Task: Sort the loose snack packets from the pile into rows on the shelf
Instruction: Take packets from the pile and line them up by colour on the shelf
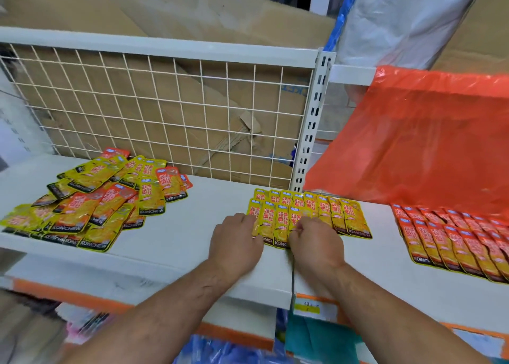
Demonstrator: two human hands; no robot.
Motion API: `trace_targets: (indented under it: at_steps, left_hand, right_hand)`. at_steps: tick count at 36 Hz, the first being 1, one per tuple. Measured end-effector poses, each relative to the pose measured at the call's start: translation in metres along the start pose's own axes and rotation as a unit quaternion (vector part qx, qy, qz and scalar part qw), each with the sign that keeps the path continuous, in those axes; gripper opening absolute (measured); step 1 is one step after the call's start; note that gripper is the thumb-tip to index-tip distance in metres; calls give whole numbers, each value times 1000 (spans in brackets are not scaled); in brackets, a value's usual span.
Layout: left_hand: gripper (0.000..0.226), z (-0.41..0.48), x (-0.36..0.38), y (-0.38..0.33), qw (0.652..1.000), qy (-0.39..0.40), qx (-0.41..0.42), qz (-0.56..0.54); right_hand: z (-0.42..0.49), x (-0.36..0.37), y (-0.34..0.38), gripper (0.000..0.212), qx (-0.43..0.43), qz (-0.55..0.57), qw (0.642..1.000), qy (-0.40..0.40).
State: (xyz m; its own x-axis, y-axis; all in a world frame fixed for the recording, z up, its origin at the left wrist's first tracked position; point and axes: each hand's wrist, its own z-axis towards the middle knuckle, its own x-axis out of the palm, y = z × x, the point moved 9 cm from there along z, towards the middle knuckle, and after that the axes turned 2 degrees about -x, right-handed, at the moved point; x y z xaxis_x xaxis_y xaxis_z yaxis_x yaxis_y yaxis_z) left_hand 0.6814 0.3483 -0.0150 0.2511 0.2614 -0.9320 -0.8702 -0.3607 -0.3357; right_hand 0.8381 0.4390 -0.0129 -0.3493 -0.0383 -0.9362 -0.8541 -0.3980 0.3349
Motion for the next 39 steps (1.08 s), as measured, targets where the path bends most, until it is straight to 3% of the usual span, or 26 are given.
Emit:
trace_targets:
  at_steps: [3, 8, 12, 26, 32, 35, 39]
  left_hand:
    - [45, -17, -8, 2, 1000, -10, 4, 10]
    - [55, -52, -20, 18, 999, -30, -24, 17]
    - [54, -79, -33, 36, 997, -41, -48, 49]
    - [56, -92, -56, 129, 991, -50, -120, 10]
    - [53, -59, -73, 193, 992, -48, -114, 0]
    - [37, -38, -87, 231, 992, -71, -108, -1]
    - [32, -11, -107, 274, 990, -66, -106, 69]
  right_hand:
    - [-15, 11, 25, 15, -99, -9, 994, 34]
    - [-45, 26, 58, 46, -199, -18, 976, 83]
    - [-61, 32, 75, 57, -207, 6, 972, 109]
    - [-60, 64, 171, 54, -265, 13, 955, 136]
    - [-29, 91, 230, 52, -241, 22, 960, 144]
    - [-12, 104, 262, 50, -226, 24, 963, 144]
    - [12, 115, 296, 37, -192, 36, 972, 130]
